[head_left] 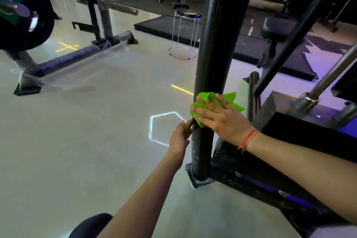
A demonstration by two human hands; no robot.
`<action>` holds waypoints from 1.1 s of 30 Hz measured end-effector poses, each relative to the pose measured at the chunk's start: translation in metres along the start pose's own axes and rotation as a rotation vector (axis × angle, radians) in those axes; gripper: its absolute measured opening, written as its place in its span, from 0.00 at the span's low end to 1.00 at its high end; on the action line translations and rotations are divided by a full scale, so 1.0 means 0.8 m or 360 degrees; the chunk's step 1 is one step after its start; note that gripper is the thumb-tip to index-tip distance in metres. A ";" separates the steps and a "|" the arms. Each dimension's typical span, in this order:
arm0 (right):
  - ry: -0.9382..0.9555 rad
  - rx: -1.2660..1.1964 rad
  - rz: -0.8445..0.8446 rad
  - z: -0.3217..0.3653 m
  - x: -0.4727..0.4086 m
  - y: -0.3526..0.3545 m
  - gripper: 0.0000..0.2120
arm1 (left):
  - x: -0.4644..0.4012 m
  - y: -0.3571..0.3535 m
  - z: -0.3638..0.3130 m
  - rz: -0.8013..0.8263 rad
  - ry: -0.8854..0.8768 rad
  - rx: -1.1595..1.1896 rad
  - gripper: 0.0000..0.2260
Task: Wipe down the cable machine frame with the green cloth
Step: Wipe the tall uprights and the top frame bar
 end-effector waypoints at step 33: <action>0.0491 0.0463 0.0580 0.231 0.081 -0.170 0.28 | -0.069 0.105 0.267 -0.0216 0.0672 0.0481 0.29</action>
Point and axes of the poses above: each hand's wrist, its own x-axis away from the middle knuckle, its own y-axis out of the back of the hand, z = x × y, the point moved 9 cm from there along -x, towards the middle knuckle, and after that the axes turned 8 degrees about x, right-handed, at the moved point
